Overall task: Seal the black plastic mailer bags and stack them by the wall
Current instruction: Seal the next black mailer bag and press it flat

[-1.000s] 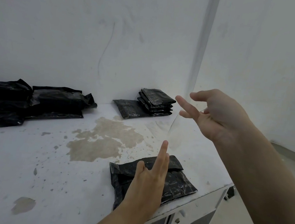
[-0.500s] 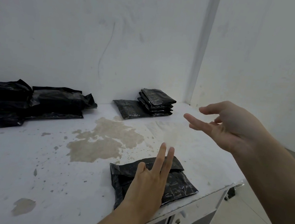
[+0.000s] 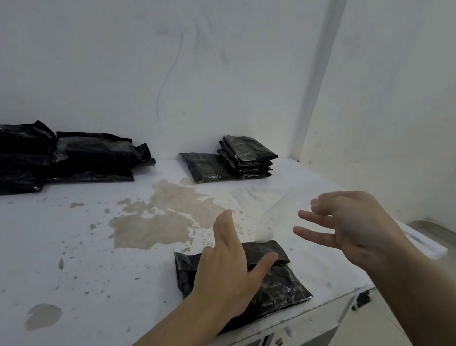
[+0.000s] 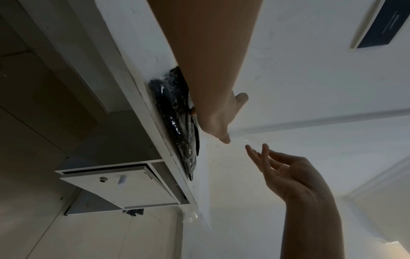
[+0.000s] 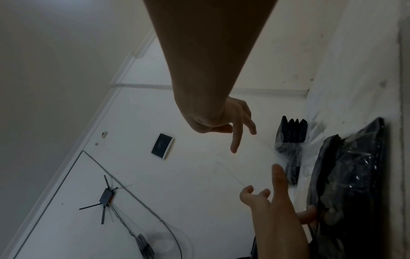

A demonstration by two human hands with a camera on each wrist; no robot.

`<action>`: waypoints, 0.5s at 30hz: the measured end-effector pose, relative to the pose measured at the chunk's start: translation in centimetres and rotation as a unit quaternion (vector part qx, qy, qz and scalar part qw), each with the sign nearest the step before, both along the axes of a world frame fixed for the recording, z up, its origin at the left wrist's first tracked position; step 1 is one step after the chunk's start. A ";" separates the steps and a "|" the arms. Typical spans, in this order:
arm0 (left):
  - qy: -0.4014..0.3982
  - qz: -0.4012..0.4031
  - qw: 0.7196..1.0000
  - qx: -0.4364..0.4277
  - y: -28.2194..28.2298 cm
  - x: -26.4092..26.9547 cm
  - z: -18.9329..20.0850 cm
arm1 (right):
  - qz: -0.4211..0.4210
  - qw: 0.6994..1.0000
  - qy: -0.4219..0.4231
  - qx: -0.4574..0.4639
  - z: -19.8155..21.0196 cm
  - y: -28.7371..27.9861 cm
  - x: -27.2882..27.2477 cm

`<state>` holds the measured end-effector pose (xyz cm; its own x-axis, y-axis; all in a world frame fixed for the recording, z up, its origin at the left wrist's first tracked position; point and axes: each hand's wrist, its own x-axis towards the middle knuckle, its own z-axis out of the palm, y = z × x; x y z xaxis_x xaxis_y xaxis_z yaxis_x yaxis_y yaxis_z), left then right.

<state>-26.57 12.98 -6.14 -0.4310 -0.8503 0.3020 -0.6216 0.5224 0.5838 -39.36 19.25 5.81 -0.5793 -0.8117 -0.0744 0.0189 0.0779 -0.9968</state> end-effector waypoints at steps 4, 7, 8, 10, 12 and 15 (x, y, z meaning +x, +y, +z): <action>-0.001 0.028 1.000 0.007 -0.4 -0.5 0.7 | 0.004 0.999 0.040 0.001 0.4 0.4 0.4; -0.043 0.036 0.998 -0.002 -0.4 -0.8 1.1 | 0.010 0.996 0.091 0.010 0.7 0.9 0.5; -0.052 0.039 0.998 0.006 -0.4 -1.0 1.3 | 0.017 0.994 0.104 0.014 0.9 1.1 0.6; -0.063 0.042 0.997 0.033 -0.2 -1.5 1.8 | 0.040 0.990 0.135 0.027 1.0 1.6 0.9; -0.066 0.037 0.996 0.056 0.1 -1.9 2.2 | 0.071 0.976 0.202 0.049 1.0 1.9 1.3; -0.044 0.026 0.995 0.081 0.4 -1.9 2.6 | 0.109 0.918 0.372 0.082 0.5 2.0 1.6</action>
<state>-28.51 13.41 -3.51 -0.4042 -0.9064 0.1226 -0.6980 0.3923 0.5991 -37.79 21.28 6.36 -0.3450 -0.9273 0.1451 -0.6965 0.1493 -0.7018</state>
